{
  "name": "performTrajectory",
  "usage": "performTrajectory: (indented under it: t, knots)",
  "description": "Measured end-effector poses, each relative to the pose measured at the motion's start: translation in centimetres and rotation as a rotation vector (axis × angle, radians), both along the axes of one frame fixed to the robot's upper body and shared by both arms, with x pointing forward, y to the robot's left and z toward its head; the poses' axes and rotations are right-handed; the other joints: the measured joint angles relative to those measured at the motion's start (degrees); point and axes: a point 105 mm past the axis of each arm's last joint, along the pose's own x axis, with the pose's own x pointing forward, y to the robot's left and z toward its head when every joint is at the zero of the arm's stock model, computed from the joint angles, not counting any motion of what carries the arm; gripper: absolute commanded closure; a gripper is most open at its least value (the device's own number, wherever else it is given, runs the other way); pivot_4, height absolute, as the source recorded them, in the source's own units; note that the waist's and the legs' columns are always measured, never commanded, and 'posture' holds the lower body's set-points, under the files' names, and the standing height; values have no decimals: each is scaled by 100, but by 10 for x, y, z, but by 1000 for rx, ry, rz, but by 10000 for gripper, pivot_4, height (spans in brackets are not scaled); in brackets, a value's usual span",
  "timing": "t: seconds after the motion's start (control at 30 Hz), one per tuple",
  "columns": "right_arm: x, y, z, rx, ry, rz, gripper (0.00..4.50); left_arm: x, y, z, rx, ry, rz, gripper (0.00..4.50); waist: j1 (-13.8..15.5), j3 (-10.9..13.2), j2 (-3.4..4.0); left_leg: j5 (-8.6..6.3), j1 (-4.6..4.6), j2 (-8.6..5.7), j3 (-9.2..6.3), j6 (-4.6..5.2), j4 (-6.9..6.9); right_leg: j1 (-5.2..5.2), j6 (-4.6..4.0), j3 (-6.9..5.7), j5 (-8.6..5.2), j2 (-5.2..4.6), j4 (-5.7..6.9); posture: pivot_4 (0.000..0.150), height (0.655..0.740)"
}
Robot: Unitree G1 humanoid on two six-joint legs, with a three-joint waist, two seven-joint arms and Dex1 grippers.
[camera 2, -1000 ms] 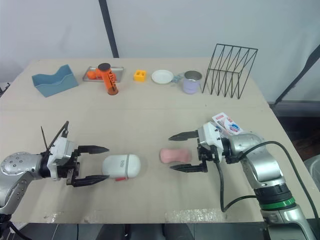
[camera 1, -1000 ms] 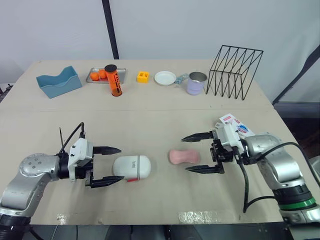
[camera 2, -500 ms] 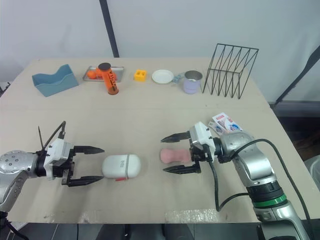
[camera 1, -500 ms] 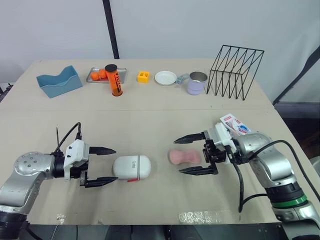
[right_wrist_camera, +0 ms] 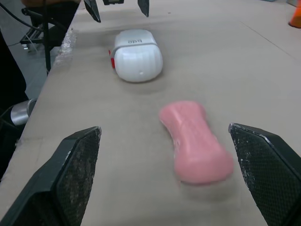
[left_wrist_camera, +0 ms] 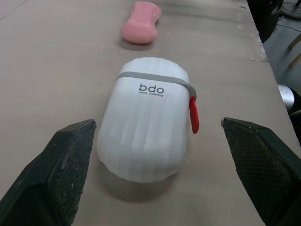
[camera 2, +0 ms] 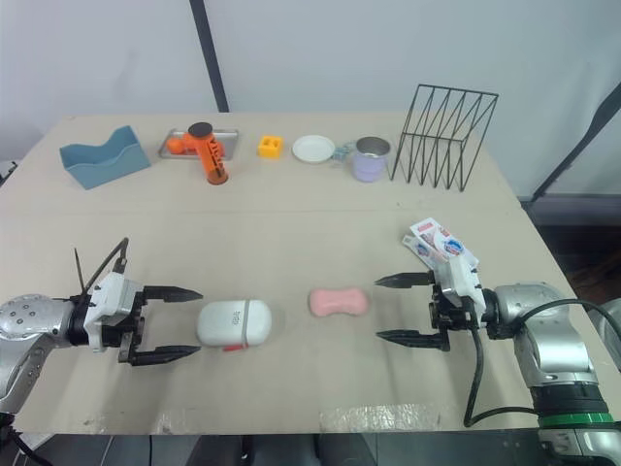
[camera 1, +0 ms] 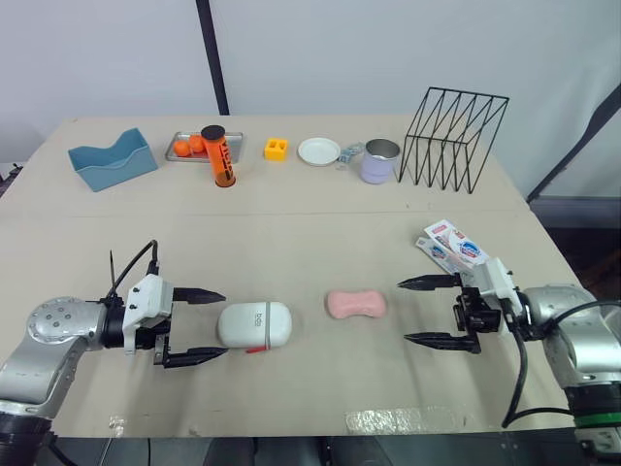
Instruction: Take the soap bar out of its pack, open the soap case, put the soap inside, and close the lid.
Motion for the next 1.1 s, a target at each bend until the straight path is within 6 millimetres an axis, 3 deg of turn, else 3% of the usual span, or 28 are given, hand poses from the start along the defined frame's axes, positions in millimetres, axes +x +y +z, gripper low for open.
performTrajectory:
  t: [0.37,1.1]
  knots:
    - [-1,-2,-2,-27,-21,10,157,12,7,-14,85,-53,-43,0,20,0,0,0,-2,-2,-1,0,0,0,-2,-3,1,-1,0,1500,7400]
    - [-1,0,-1,-48,-27,17,157,26,-11,-32,101,-19,-116,0,21,0,0,0,-4,-3,-4,0,7,1,-19,-5,11,0,5,1500,7400]
